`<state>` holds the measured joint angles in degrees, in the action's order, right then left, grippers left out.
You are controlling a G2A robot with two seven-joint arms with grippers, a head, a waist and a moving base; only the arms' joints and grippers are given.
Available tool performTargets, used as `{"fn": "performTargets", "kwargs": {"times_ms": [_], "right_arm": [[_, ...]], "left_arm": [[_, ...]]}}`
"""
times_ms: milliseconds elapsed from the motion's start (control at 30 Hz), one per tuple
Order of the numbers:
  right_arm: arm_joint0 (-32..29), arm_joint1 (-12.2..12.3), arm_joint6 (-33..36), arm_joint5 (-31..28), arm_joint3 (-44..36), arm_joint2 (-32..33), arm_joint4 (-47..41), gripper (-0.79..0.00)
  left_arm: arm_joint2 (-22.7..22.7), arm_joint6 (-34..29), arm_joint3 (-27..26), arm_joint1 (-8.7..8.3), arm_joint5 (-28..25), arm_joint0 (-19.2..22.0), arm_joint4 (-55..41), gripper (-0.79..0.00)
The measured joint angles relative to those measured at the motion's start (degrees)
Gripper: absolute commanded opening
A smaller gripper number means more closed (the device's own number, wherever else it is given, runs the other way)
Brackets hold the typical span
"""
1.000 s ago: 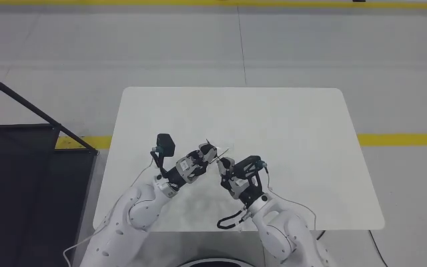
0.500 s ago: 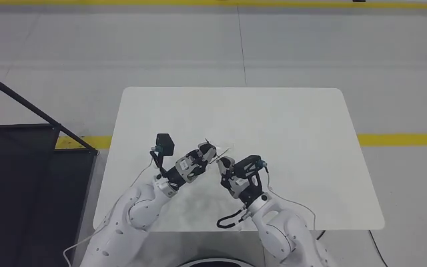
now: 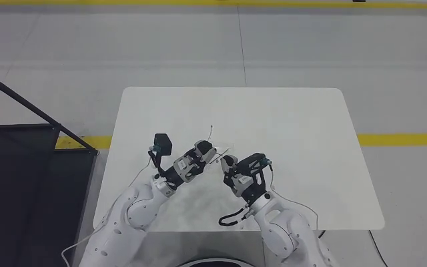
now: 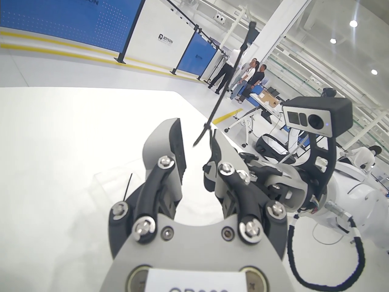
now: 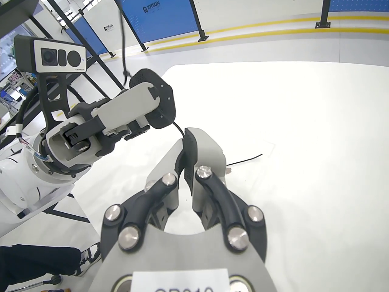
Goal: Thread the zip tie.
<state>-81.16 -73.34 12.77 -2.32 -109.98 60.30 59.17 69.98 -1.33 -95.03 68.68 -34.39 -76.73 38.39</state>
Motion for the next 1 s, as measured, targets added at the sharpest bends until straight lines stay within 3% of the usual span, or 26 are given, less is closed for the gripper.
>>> {"fn": "performTargets", "kwargs": {"times_ms": [467, 667, 900, 1000], "right_arm": [[-0.1, 0.0, 0.7, -1.5, 0.2, 1.8, -2.7, -0.785], [-0.6, 0.4, 3.4, -6.8, 0.2, 4.7, -9.1, -0.785], [-1.1, 1.2, 7.3, -13.0, 0.7, 8.7, -14.4, -0.785], [-1.2, 1.4, 7.9, -14.2, 0.8, 9.3, -14.3, -0.785]], "left_arm": [[4.2, -0.9, -0.7, -0.74, -3.5, -2.4, -3.2, -0.462], [6.0, -0.5, 0.3, -0.94, -5.4, -3.2, -7.8, -0.462], [6.4, -8.8, 3.2, -1.42, -8.4, -1.6, -20.7, -0.468], [6.1, -11.7, 3.7, -1.55, -8.6, -0.8, -23.7, -0.434]]}}
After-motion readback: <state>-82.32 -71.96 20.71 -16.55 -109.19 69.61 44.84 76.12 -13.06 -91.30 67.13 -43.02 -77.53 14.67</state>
